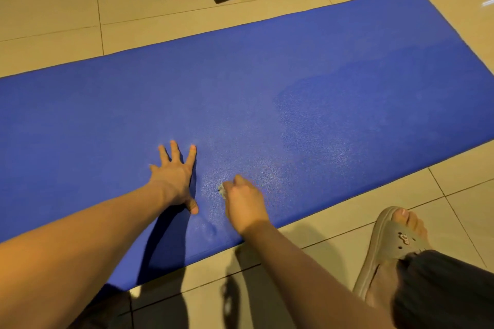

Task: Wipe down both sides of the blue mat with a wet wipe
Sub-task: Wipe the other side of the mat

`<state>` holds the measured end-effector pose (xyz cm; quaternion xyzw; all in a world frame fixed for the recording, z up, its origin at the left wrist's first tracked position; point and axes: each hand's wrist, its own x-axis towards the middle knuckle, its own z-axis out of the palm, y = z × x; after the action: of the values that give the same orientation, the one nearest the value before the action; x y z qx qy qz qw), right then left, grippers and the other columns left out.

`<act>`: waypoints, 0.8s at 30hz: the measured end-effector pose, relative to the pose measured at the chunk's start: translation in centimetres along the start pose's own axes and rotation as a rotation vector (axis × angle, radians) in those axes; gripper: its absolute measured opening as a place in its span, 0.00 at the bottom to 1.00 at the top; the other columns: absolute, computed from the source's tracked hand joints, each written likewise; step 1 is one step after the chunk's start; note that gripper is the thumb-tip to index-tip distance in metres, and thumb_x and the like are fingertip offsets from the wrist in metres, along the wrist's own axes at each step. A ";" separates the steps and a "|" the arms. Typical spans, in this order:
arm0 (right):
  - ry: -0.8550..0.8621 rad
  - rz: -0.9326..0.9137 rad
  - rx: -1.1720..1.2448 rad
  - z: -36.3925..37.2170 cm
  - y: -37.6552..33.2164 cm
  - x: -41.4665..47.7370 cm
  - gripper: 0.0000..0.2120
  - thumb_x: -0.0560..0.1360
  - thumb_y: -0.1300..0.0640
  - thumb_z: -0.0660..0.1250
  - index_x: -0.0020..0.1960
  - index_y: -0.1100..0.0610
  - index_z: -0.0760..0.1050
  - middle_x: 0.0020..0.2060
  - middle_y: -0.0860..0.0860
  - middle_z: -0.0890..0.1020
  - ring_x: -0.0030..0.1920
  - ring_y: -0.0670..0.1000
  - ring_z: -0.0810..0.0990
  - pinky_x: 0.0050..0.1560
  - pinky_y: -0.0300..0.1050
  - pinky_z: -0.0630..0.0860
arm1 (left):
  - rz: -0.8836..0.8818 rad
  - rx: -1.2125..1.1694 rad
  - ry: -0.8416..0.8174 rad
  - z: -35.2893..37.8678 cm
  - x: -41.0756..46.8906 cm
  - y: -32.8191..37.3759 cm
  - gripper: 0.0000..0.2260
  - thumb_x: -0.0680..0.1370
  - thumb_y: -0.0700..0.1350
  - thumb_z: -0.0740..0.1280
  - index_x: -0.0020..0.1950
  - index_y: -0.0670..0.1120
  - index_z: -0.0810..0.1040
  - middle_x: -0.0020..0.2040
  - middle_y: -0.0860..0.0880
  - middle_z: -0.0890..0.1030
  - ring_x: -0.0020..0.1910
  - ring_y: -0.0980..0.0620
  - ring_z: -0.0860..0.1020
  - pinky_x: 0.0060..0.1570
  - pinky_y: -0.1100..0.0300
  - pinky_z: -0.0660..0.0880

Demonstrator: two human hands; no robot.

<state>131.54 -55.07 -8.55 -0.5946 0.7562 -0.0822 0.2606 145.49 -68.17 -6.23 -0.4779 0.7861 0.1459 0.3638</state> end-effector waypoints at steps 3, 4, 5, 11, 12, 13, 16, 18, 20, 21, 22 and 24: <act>0.041 -0.038 -0.021 -0.9 1.7 0.8 0.10 0.80 0.63 0.62 0.60 0.56 0.74 0.55 0.56 0.79 0.52 0.61 0.80 0.46 0.52 0.74 | 0.000 0.008 0.008 0.0 0.2 -0.1 0.76 0.53 0.70 0.80 0.78 0.49 0.26 0.78 0.34 0.31 0.77 0.26 0.36 0.70 0.27 0.60; 0.082 -0.017 -0.036 -1.7 3.0 1.0 0.09 0.80 0.63 0.63 0.59 0.54 0.74 0.54 0.55 0.79 0.51 0.60 0.80 0.44 0.50 0.73 | 0.002 0.009 0.005 0.1 0.4 0.0 0.76 0.53 0.70 0.80 0.78 0.49 0.26 0.78 0.34 0.31 0.77 0.26 0.36 0.70 0.27 0.60; 0.118 0.020 -0.058 -2.6 4.6 1.3 0.08 0.79 0.62 0.63 0.57 0.54 0.74 0.53 0.55 0.79 0.49 0.60 0.80 0.41 0.49 0.71 | 0.003 0.007 0.003 0.1 0.4 0.0 0.76 0.53 0.70 0.80 0.78 0.49 0.26 0.78 0.34 0.31 0.76 0.26 0.36 0.70 0.26 0.60; 0.268 0.383 -0.060 -7.3 12.4 2.9 0.04 0.78 0.61 0.65 0.49 0.59 0.79 0.49 0.59 0.76 0.43 0.64 0.78 0.37 0.49 0.67 | -0.008 0.010 0.003 0.2 0.6 0.3 0.76 0.54 0.68 0.82 0.79 0.47 0.28 0.78 0.33 0.32 0.76 0.25 0.37 0.68 0.25 0.60; 0.274 0.398 -0.057 -7.1 12.1 2.9 0.06 0.78 0.61 0.65 0.50 0.60 0.80 0.50 0.59 0.76 0.43 0.64 0.78 0.39 0.51 0.69 | -0.011 0.015 0.000 0.2 0.6 0.3 0.76 0.54 0.68 0.82 0.79 0.47 0.28 0.78 0.33 0.33 0.76 0.24 0.37 0.68 0.25 0.61; 0.282 0.387 -0.046 -6.6 11.1 2.7 0.07 0.79 0.60 0.65 0.52 0.59 0.81 0.51 0.59 0.77 0.43 0.63 0.79 0.41 0.52 0.72 | -0.014 0.017 -0.003 0.1 0.6 0.4 0.76 0.54 0.68 0.82 0.79 0.47 0.28 0.78 0.32 0.33 0.76 0.24 0.38 0.68 0.25 0.61; 0.306 0.260 -0.027 -4.1 6.9 1.8 0.09 0.80 0.57 0.63 0.49 0.56 0.82 0.49 0.56 0.77 0.43 0.59 0.80 0.42 0.50 0.76 | -0.017 0.018 -0.001 0.2 0.7 0.4 0.76 0.54 0.68 0.82 0.79 0.46 0.28 0.78 0.32 0.33 0.76 0.23 0.38 0.68 0.25 0.61; 0.251 0.138 -0.029 -2.1 3.9 1.5 0.09 0.79 0.56 0.65 0.44 0.57 0.81 0.45 0.55 0.77 0.42 0.58 0.79 0.39 0.49 0.76 | -0.016 0.014 -0.002 0.1 0.6 0.4 0.76 0.54 0.67 0.82 0.79 0.47 0.28 0.78 0.32 0.33 0.76 0.24 0.38 0.68 0.25 0.61; 0.177 0.049 -0.017 -0.7 1.8 1.6 0.04 0.75 0.59 0.70 0.42 0.57 0.81 0.43 0.55 0.78 0.40 0.59 0.79 0.35 0.47 0.75 | -0.014 0.004 -0.006 0.1 0.5 0.4 0.76 0.54 0.67 0.82 0.79 0.47 0.27 0.78 0.32 0.33 0.76 0.24 0.38 0.68 0.25 0.61; 0.163 0.001 -0.020 -0.4 1.3 1.7 0.02 0.72 0.61 0.72 0.42 0.57 0.80 0.42 0.55 0.77 0.38 0.59 0.79 0.33 0.46 0.73 | -0.013 0.001 -0.008 0.1 0.5 0.4 0.76 0.54 0.67 0.82 0.79 0.47 0.27 0.78 0.33 0.33 0.76 0.24 0.37 0.69 0.26 0.61; 0.150 -0.041 -0.044 -0.3 1.3 1.8 0.04 0.71 0.63 0.73 0.42 0.57 0.79 0.42 0.54 0.77 0.38 0.58 0.79 0.32 0.46 0.72 | -0.013 -0.001 -0.007 0.0 0.5 0.4 0.76 0.54 0.67 0.82 0.79 0.47 0.27 0.78 0.33 0.33 0.76 0.25 0.37 0.69 0.26 0.60; 0.157 -0.060 -0.064 -1.0 2.6 2.3 0.05 0.73 0.64 0.70 0.45 0.56 0.78 0.44 0.54 0.78 0.42 0.58 0.79 0.34 0.47 0.72 | -0.013 -0.005 -0.002 0.0 0.5 0.4 0.76 0.54 0.67 0.82 0.79 0.48 0.28 0.78 0.33 0.33 0.76 0.25 0.37 0.69 0.26 0.60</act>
<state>128.45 -56.73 -9.47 -0.6167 0.7583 -0.1121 0.1789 145.01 -68.26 -6.62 -0.4837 0.7823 0.1460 0.3643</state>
